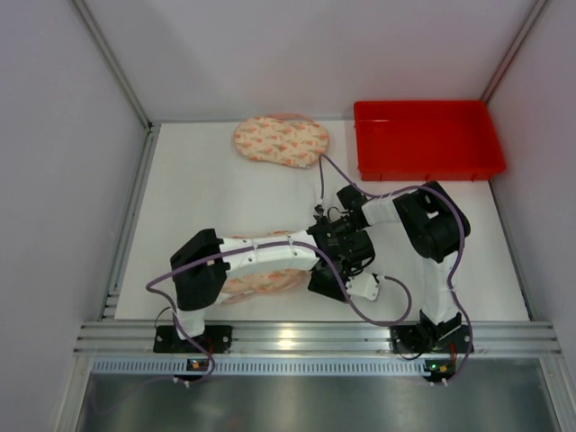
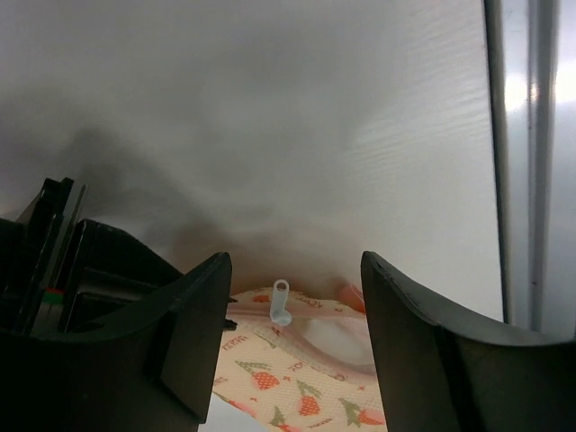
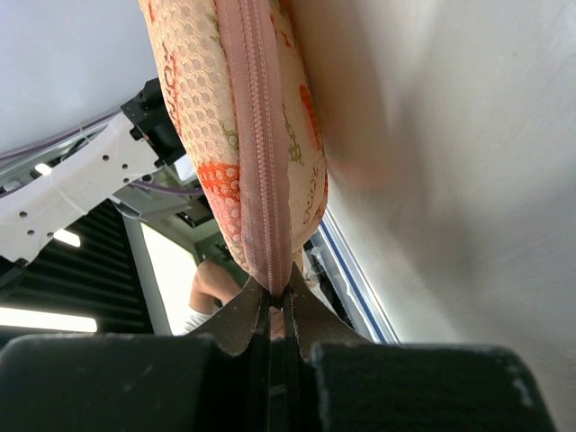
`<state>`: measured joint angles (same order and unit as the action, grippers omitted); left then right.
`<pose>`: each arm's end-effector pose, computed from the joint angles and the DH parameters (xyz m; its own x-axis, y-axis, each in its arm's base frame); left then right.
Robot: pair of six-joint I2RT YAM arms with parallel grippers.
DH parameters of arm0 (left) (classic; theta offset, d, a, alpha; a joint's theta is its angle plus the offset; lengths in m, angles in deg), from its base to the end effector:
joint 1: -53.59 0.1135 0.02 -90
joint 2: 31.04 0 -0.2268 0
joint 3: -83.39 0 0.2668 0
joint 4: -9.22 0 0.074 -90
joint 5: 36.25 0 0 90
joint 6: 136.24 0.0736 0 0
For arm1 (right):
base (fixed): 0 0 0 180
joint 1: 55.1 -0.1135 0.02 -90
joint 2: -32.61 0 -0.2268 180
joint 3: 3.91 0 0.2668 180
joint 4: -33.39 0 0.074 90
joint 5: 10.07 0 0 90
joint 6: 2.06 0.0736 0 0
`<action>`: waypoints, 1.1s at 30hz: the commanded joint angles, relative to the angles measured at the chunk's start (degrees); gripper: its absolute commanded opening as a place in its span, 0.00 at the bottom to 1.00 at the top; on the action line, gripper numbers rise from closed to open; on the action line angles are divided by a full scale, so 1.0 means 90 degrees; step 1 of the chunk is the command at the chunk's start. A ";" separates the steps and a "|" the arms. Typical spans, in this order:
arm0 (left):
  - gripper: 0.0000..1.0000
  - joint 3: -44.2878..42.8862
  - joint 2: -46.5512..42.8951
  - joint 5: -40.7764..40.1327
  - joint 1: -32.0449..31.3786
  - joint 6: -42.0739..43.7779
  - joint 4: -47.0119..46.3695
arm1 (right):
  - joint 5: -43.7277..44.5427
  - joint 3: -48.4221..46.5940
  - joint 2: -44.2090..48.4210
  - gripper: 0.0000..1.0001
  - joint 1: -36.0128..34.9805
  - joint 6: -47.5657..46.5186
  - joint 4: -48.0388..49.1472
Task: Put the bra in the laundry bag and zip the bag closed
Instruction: Zip the laundry bag at the center of the board.
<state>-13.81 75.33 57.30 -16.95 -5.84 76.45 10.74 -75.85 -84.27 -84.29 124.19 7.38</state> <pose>0.1230 -0.3617 0.1453 0.3665 0.9045 -0.2181 0.9302 -0.3512 0.1066 0.2668 0.2279 0.0327 -0.9254 -0.2764 0.2592 0.1334 0.4027 0.9056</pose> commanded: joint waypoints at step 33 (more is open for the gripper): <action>0.62 -0.1132 0.1716 -0.2172 0.0104 0.0862 0.1610 | 0.0090 -0.0170 -0.0080 0.00 -0.0253 -0.0258 -0.0107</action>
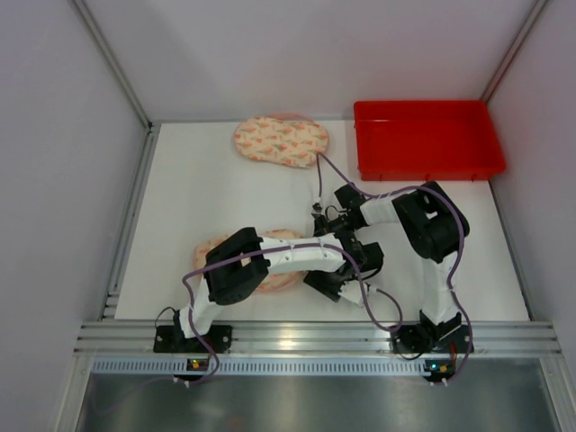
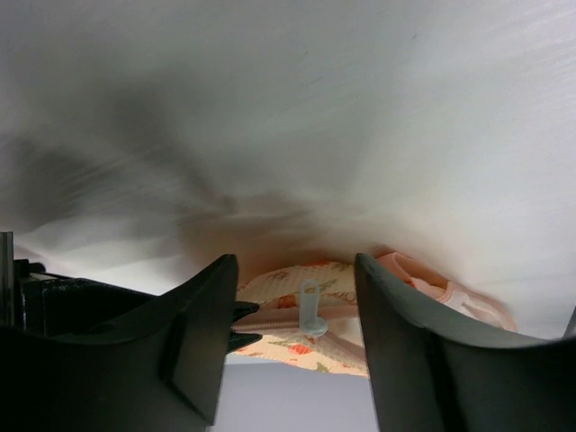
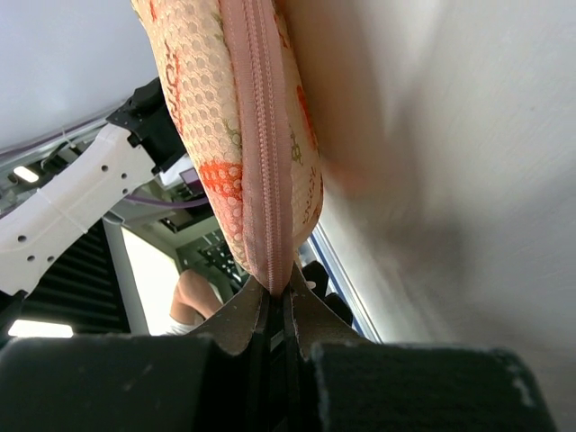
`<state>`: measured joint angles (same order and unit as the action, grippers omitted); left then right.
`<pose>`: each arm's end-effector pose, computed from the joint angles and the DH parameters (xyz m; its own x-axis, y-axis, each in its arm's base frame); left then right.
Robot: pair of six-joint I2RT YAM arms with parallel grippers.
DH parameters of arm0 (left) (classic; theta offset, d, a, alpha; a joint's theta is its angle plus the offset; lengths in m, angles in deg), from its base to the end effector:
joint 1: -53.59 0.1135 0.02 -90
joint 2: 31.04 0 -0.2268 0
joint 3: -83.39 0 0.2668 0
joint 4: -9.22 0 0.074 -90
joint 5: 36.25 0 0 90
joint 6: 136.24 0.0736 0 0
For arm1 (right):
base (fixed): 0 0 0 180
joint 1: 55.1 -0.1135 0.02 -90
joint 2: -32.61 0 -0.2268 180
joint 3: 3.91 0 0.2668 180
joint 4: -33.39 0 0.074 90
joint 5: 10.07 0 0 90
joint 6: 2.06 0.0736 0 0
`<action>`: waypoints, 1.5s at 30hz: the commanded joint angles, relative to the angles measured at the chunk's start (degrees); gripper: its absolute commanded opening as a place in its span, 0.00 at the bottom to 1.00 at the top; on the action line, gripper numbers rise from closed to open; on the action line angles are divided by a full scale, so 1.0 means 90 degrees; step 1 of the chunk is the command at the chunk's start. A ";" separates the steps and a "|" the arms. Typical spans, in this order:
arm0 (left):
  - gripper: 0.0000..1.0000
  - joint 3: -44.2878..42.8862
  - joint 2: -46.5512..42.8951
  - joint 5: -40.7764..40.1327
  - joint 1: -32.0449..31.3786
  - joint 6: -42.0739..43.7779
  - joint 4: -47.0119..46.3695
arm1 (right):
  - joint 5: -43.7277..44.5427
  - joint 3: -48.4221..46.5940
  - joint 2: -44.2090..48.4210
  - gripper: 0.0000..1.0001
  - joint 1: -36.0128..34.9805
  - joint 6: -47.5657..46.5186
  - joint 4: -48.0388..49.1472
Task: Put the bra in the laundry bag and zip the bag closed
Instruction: Zip the laundry bag at the center of the board.
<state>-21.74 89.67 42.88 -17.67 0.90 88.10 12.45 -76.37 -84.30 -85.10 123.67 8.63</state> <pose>0.1357 -0.3568 0.0910 0.4673 0.8633 0.1907 0.8706 -0.4869 0.0709 0.2686 0.2336 0.0334 -0.9349 -0.2815 0.2162 0.0868 0.4092 0.9083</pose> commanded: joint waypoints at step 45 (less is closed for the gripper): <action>0.67 -0.0505 -0.0424 0.0534 0.0232 0.0056 0.0521 | -0.0100 -0.0297 -0.0185 0.00 -0.0085 -0.0405 -0.0509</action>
<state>-24.43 86.85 47.29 -16.71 0.24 89.91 12.23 -77.75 -85.35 -85.67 120.61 4.89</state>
